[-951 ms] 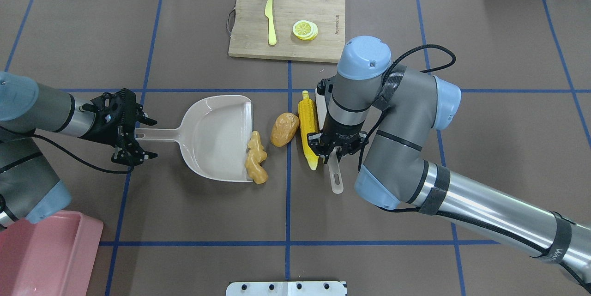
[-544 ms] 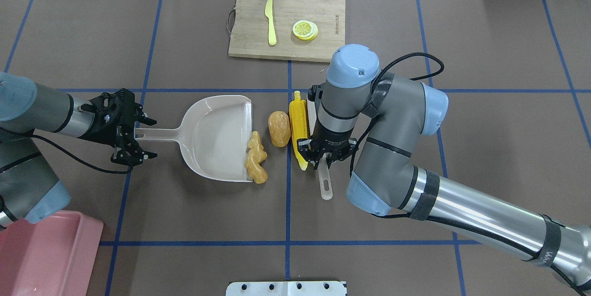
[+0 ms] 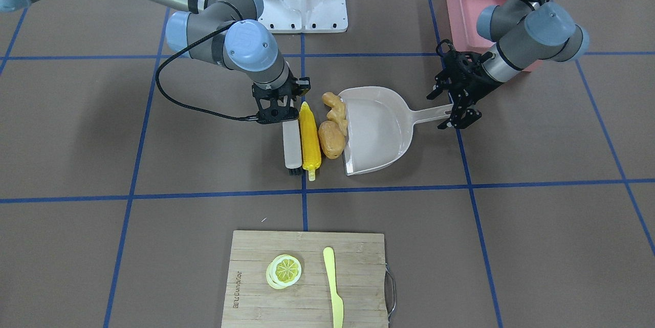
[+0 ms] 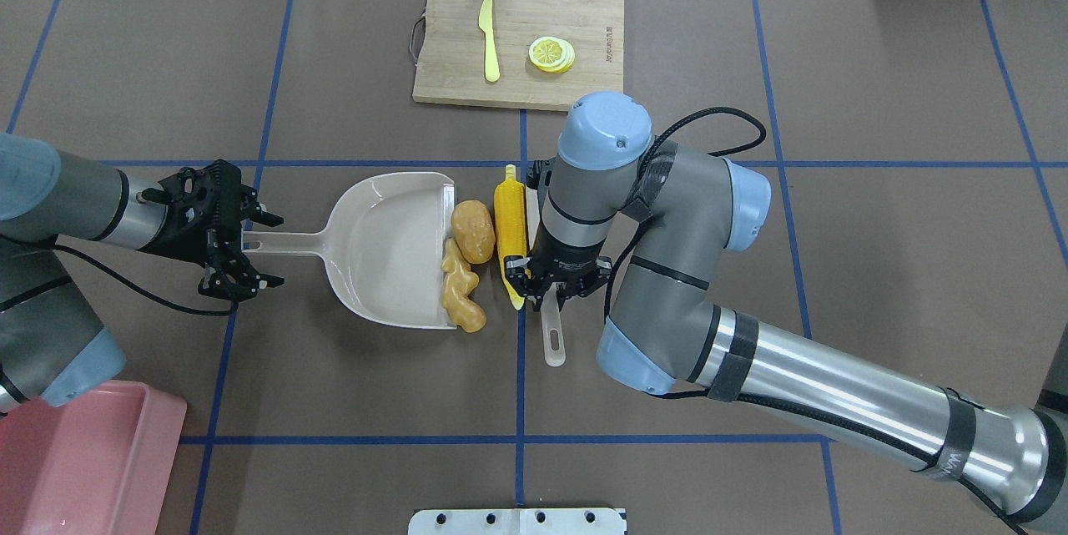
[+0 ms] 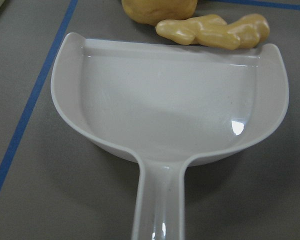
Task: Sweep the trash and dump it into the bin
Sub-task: 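Push the corn, potato and ginger into the dustpan with the brush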
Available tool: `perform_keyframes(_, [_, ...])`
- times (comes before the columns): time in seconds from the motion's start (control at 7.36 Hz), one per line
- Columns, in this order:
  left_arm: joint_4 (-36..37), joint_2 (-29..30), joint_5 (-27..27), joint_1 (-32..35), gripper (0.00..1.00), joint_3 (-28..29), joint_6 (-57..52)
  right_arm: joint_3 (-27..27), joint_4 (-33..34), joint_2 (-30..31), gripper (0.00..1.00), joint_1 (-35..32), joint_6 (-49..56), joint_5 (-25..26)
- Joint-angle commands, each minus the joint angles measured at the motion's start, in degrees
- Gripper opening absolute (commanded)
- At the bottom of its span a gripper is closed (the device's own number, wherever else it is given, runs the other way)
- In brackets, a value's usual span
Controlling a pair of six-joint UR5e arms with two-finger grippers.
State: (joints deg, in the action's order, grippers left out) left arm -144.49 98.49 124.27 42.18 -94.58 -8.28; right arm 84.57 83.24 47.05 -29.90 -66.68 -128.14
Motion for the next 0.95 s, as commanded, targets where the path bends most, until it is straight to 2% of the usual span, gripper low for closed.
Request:
perform_keyframes(0.0, [0.00,-0.14,0.09,0.01,0.90,-0.16,-0.07,-1.69,-2.81,-1.69,0.00,0.98,-2.31,0.09])
perform_keyframes(0.82, [0.00,-0.14,0.09,0.01,0.90,0.19,-0.07,-2.57,-10.72,-3.02,0.00,4.85,-10.31,4.04])
